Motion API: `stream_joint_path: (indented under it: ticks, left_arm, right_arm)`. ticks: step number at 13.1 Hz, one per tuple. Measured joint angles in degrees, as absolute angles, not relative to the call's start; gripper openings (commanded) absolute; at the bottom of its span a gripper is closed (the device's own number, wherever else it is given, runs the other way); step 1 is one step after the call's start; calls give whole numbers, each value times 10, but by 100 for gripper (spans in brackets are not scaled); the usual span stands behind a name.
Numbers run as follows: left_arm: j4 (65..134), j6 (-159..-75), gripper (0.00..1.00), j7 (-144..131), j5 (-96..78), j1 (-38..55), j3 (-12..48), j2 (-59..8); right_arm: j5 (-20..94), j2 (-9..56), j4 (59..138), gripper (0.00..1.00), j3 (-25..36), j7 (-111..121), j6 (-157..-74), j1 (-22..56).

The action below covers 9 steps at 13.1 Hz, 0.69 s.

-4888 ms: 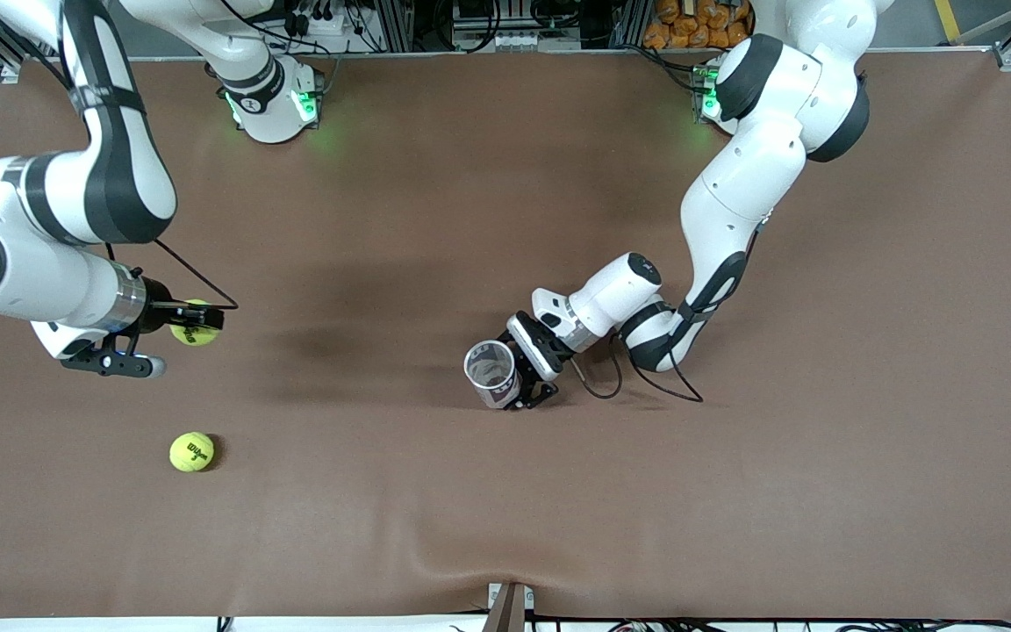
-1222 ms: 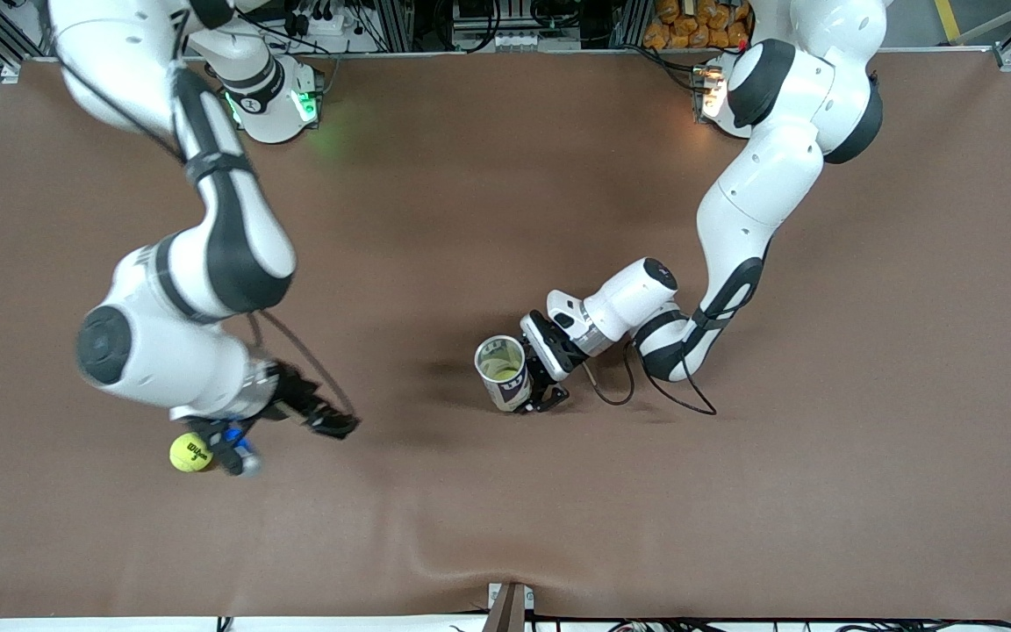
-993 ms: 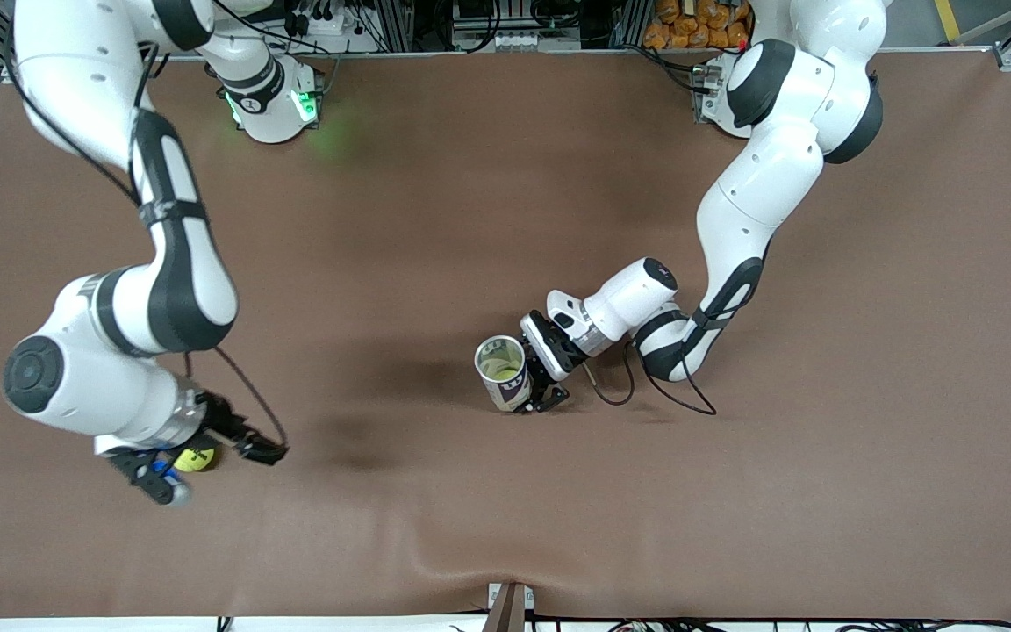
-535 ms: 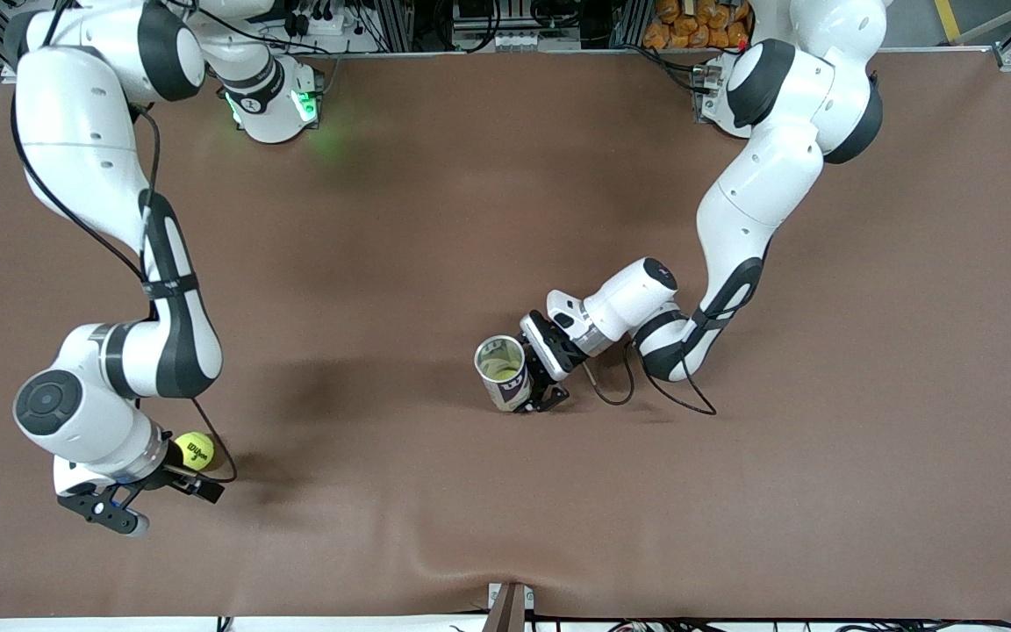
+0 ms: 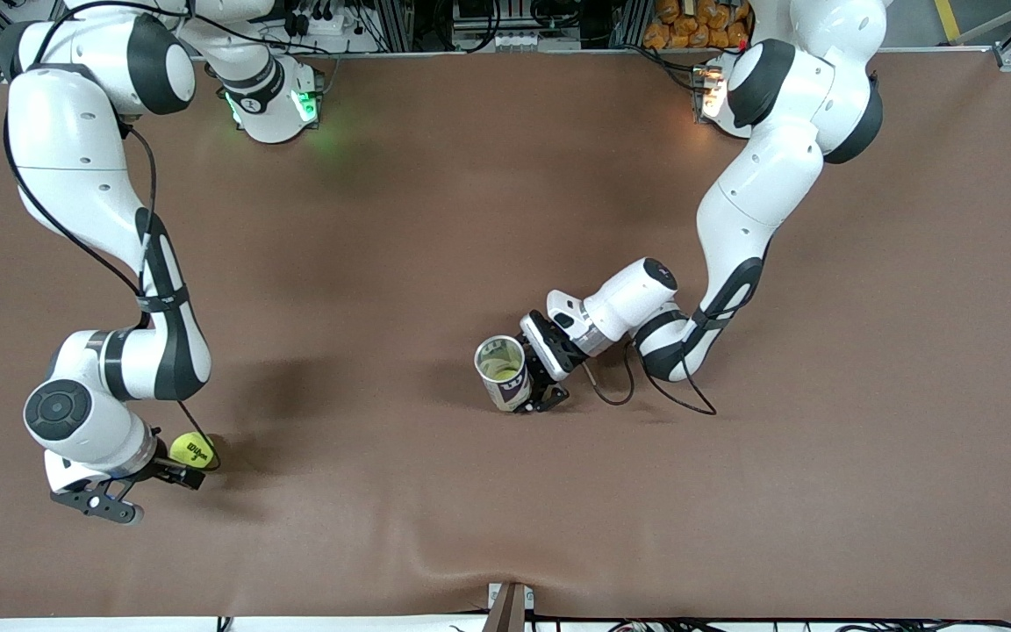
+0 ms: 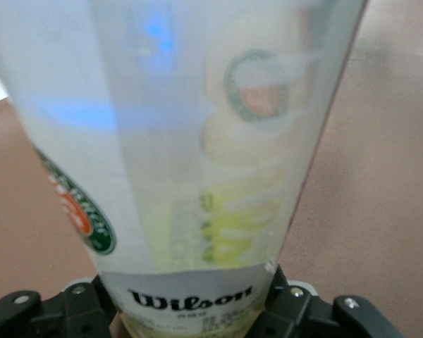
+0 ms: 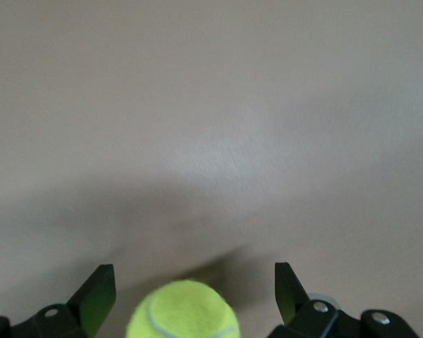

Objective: Insert tennis ball vertically with right arm
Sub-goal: 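Move the right gripper to the second tennis ball and grasp it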

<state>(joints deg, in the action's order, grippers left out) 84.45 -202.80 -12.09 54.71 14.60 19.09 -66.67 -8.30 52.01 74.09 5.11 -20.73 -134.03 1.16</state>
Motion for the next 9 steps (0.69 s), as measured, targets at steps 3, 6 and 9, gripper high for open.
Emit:
stream_joint_path:
  ticks: [3,6,9]
  left_arm:
    - [844,-2028,78,-121,547,146,191,-667]
    - [844,-2028,79,-121,547,146,191,-667]
    - [844,-2028,79,-121,547,147,191,-667]
  right_arm:
    - [-83,520,759,100,48,-207,-1341,12]
    - [-83,520,764,100,44,-208,-1340,13]
    - [-83,519,774,94,44,-211,-1340,13]
